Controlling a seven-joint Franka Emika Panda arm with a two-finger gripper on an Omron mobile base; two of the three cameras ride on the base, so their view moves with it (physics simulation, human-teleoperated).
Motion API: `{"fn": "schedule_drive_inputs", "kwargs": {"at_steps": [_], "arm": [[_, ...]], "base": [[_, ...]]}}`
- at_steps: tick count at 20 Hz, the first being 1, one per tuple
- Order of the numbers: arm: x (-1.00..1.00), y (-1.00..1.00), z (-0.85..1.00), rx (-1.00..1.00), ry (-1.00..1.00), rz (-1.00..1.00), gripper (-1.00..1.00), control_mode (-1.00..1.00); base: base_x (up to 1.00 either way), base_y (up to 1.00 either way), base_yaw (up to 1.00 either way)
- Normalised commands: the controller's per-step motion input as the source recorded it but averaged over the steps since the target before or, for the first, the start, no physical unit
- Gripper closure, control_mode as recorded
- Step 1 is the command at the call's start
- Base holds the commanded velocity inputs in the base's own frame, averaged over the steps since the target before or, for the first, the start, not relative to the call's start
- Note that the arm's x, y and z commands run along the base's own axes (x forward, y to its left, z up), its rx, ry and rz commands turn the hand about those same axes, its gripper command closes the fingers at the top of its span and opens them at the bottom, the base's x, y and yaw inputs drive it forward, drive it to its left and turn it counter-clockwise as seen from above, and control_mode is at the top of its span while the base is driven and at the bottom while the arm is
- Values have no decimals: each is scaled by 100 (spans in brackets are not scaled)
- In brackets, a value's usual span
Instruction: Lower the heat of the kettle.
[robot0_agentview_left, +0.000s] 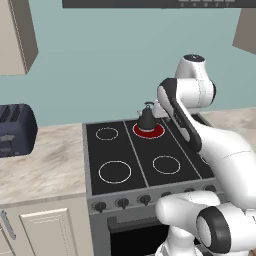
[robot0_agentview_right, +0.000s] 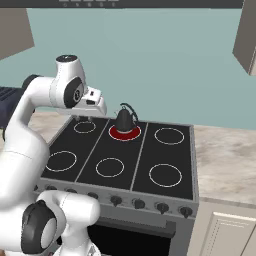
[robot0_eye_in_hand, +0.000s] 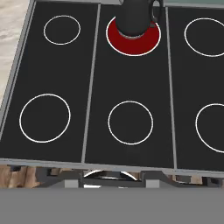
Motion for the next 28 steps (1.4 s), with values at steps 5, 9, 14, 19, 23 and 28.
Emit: {"fn": "schedule_drive_inputs", "kwargs": {"at_steps": [5,9,14,19,23,28], "arm": [[-39,-2,-7,0,-10,0,-100,-100],[-47,-72,-31,28,-22,1,-100,-100],[-37,-98,-31,37,-10,0,-100,-100],[-52,-37,-52,10,-5,-4,-100,-100],[-7,-26,-63,4,13,-1,-100,-100],[-8,-28,-64,13,12,-15,-100,-100]], "base": [[0,0,0],[0,0,0],[0,0,0],[0,0,0],[0,0,0],[0,0,0]]}}
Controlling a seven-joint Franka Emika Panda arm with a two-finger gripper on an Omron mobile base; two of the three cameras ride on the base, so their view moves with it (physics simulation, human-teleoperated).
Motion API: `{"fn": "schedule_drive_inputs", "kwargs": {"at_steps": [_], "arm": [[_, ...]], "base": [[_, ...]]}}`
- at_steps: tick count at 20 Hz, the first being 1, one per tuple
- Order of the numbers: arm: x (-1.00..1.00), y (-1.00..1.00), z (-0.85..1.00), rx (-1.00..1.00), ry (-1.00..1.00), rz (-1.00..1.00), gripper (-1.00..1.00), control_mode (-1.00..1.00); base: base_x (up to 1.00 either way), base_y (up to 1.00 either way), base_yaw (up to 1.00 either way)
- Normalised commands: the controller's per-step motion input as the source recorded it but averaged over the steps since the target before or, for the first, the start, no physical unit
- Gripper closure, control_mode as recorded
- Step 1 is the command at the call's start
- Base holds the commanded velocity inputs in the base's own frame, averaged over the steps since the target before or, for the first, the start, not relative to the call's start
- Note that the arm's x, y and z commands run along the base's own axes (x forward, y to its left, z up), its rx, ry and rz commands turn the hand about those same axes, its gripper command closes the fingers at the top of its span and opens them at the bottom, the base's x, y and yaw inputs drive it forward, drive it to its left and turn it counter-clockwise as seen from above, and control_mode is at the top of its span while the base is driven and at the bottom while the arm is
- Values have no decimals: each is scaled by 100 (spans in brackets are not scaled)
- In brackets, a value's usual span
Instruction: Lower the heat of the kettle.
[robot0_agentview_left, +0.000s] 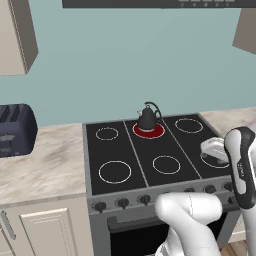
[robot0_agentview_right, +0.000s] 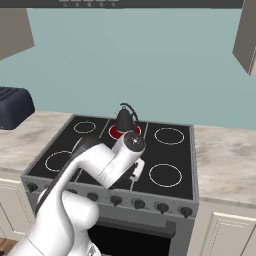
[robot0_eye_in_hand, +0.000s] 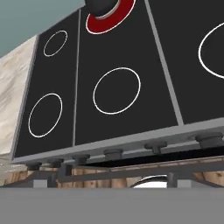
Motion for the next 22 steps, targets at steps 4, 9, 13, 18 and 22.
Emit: {"fn": "schedule_drive_inputs", "kwargs": {"at_steps": [4,9,13,18,22], "arm": [[-13,-32,-64,16,8,-16,-100,-100],[-29,-29,-62,16,2,-13,-100,-100],[-28,-20,-49,7,0,-7,-100,-100],[0,-14,-45,1,0,0,-100,-100],[0,-16,-62,3,-9,0,-100,-100]], "base": [[0,0,0],[0,0,0],[0,0,0],[0,0,0],[0,0,0]]}}
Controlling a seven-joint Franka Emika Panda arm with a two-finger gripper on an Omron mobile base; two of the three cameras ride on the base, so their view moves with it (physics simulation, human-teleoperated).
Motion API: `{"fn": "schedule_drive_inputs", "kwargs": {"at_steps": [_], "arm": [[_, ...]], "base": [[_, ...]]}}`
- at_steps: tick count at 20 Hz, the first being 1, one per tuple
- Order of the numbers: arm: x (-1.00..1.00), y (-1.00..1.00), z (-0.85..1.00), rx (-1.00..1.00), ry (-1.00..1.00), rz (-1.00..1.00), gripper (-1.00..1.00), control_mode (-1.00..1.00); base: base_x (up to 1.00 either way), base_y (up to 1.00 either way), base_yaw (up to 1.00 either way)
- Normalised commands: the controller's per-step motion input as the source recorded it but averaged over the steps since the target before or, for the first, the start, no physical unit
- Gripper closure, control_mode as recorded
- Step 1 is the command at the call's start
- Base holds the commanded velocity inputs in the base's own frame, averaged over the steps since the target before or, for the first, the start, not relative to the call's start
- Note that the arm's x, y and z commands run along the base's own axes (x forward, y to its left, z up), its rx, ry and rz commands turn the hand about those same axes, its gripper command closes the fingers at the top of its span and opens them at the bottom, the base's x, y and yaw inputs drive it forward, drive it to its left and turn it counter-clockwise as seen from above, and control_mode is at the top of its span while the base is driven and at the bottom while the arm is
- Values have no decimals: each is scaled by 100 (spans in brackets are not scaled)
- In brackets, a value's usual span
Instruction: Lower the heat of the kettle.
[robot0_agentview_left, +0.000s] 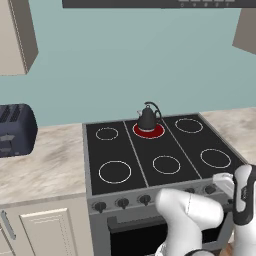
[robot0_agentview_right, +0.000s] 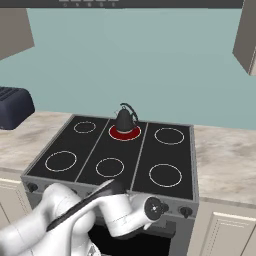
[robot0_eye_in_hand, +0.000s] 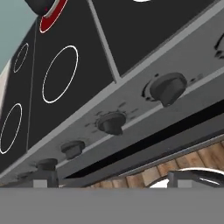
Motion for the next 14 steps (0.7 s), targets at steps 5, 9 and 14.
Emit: {"fn": "schedule_drive_inputs", "kwargs": {"at_steps": [5,9,14], "arm": [[2,-17,-46,4,-12,0,-100,-100],[21,-37,-12,12,0,0,-100,-100],[31,-33,0,16,0,0,-100,-100]], "base": [[0,0,0],[0,0,0],[0,0,0]]}}
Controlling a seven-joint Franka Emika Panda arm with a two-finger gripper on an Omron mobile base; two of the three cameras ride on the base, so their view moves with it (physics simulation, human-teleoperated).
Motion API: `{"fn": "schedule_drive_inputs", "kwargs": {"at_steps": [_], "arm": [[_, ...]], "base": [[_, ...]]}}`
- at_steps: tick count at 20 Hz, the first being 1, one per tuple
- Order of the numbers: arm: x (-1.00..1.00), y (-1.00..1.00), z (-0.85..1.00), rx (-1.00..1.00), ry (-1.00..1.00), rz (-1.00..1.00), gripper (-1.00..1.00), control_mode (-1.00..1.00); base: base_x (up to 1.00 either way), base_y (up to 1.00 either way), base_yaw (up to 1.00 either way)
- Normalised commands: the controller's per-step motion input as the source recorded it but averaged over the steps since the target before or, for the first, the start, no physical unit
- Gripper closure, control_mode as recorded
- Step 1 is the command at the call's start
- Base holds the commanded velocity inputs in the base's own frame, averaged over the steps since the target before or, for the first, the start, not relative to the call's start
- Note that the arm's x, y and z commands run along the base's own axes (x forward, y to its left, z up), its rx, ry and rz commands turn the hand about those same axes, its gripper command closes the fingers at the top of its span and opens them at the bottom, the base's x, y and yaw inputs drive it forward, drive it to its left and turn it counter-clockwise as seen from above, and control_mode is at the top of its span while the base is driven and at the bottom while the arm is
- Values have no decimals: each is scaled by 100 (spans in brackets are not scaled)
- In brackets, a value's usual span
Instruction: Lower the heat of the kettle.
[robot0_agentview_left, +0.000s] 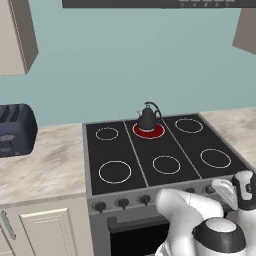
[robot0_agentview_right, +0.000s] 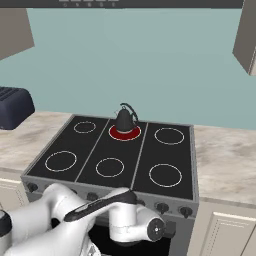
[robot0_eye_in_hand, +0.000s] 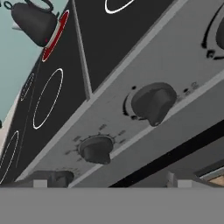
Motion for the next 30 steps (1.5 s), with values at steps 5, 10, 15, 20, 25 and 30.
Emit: {"fn": "schedule_drive_inputs", "kwargs": {"at_steps": [5,10,15,20,25,30], "arm": [[32,-25,-4,16,-7,0,-100,-100],[11,-34,-22,14,-23,0,-100,-100],[0,-16,-25,4,-22,0,-100,-100],[3,-1,-1,0,0,0,-100,-100],[16,1,0,0,10,0,-100,-100],[10,14,-1,0,6,0,-100,-100]], "base": [[0,0,0],[0,0,0],[0,0,0],[0,0,0],[0,0,0],[0,0,0]]}}
